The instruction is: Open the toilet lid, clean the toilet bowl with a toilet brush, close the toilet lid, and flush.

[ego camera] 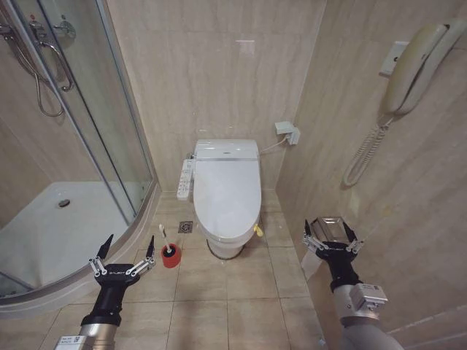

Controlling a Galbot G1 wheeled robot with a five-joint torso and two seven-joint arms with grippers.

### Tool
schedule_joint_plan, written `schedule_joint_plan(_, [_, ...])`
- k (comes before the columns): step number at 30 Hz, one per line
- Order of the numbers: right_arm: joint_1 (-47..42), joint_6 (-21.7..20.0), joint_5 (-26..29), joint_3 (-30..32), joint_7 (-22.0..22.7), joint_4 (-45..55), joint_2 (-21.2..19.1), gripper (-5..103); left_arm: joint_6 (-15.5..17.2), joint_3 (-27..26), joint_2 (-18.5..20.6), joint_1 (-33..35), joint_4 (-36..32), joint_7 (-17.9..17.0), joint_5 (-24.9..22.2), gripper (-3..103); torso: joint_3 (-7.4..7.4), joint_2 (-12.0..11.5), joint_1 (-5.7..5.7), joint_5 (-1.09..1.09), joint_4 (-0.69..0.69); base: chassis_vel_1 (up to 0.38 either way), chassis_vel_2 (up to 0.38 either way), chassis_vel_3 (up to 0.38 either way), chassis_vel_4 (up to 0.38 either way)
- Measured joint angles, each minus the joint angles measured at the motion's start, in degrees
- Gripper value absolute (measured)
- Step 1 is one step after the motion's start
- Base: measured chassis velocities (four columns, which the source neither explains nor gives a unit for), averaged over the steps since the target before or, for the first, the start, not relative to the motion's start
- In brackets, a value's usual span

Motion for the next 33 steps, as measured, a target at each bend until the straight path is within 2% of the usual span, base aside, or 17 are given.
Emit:
schedule_joint_plan(16, [-0.1, 0.0, 0.0, 0.0, 0.0, 0.0, 0.0, 100, 0.0, 0.0, 0.0, 0.0, 0.0, 0.0, 0.0, 100, -0.05, 0.0, -0.11, -0.01, 0.0, 0.089, -0.078, -0.09, 0.077])
schedule_joint_plan(29, [0.0, 0.0, 0.0, 0.0, 0.0, 0.0, 0.0, 100, 0.0, 0.0, 0.0, 0.0, 0.0, 0.0, 0.0, 100, -0.01, 0.0, -0.03, 0.0, -0.02, -0.016, 0.003, 0.006, -0.005])
schedule_joint_plan(33, [0.0, 0.0, 0.0, 0.0, 0.0, 0.0, 0.0, 100, 0.0, 0.0, 0.0, 0.0, 0.0, 0.0, 0.0, 100, -0.03, 0.0, -0.07, -0.01, 0.01, 0.044, -0.04, -0.042, 0.041])
